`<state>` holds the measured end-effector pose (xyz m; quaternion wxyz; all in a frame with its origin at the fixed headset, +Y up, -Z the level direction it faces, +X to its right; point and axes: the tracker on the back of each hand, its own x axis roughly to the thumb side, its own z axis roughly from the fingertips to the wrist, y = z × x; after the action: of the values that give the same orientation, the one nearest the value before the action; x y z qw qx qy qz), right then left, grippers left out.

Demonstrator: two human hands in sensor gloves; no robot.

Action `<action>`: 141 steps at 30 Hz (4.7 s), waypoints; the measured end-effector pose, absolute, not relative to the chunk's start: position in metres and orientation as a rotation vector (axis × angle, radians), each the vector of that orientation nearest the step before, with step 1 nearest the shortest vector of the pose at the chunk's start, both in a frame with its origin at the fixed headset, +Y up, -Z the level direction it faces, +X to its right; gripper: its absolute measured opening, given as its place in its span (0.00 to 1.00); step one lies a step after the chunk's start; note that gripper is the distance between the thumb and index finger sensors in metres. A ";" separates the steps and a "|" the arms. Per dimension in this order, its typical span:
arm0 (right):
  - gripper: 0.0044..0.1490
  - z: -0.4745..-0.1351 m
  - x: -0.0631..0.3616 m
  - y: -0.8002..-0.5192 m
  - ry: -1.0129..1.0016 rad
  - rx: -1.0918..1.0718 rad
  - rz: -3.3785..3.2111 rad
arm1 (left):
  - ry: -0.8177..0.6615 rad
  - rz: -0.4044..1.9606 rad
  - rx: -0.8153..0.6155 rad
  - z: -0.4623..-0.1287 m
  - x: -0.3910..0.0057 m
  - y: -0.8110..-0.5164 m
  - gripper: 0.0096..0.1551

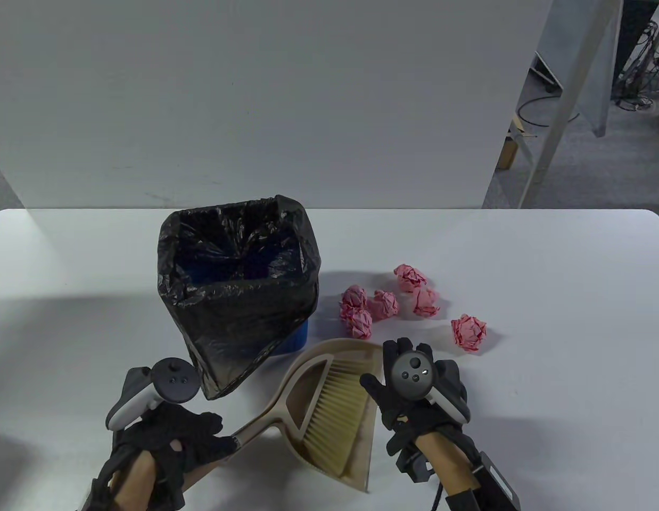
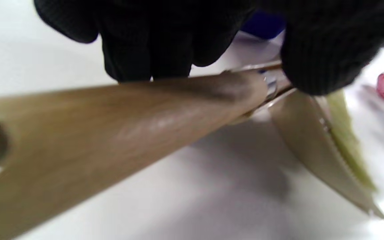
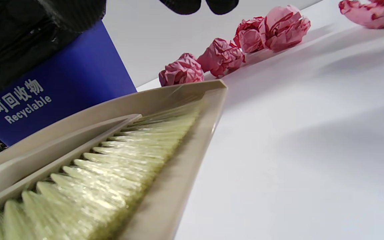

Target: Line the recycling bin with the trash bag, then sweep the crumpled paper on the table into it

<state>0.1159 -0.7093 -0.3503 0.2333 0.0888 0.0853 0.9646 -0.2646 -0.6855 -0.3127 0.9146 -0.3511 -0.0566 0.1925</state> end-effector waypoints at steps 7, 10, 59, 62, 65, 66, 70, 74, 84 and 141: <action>0.53 -0.349 0.117 -0.710 0.260 0.227 2.633 | -0.113 0.349 -0.783 -0.316 -0.257 -0.696 0.51; 0.53 -0.349 0.118 -0.710 0.266 0.225 2.627 | -0.070 0.284 -0.690 -0.318 -0.260 -0.690 0.48; 0.47 -0.346 0.156 -0.692 -0.237 0.120 1.671 | -0.696 1.666 -0.698 -0.412 -0.016 -0.686 0.42; 0.49 -0.348 0.159 -0.690 -0.176 0.167 1.574 | -0.708 1.659 -0.687 -0.408 -0.016 -0.684 0.42; 0.48 -0.349 0.161 -0.690 -0.147 0.217 1.652 | -0.723 1.551 -0.610 -0.406 -0.020 -0.682 0.42; 0.47 -0.348 0.162 -0.688 -0.134 0.222 1.659 | -0.732 1.524 -0.570 -0.405 -0.023 -0.679 0.41; 0.44 -0.342 0.166 -0.683 -0.159 0.172 1.658 | -0.752 1.237 -0.459 -0.392 -0.043 -0.655 0.39; 0.43 -0.339 0.172 -0.678 -0.205 0.155 1.769 | -0.760 0.602 -0.235 -0.370 -0.069 -0.632 0.45; 0.39 -0.336 0.170 -0.690 0.087 -0.002 1.858 | -0.647 0.334 -0.258 -0.332 -0.142 -0.670 0.49; 0.38 -0.324 0.237 -0.670 0.041 -0.382 2.066 | -0.464 0.204 -0.428 -0.336 -0.163 -0.690 0.49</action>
<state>0.2375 -0.6705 -0.3240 0.4968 -0.1577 0.0169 0.8532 -0.1632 -0.6904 -0.3358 0.9455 -0.2099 -0.2280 0.0999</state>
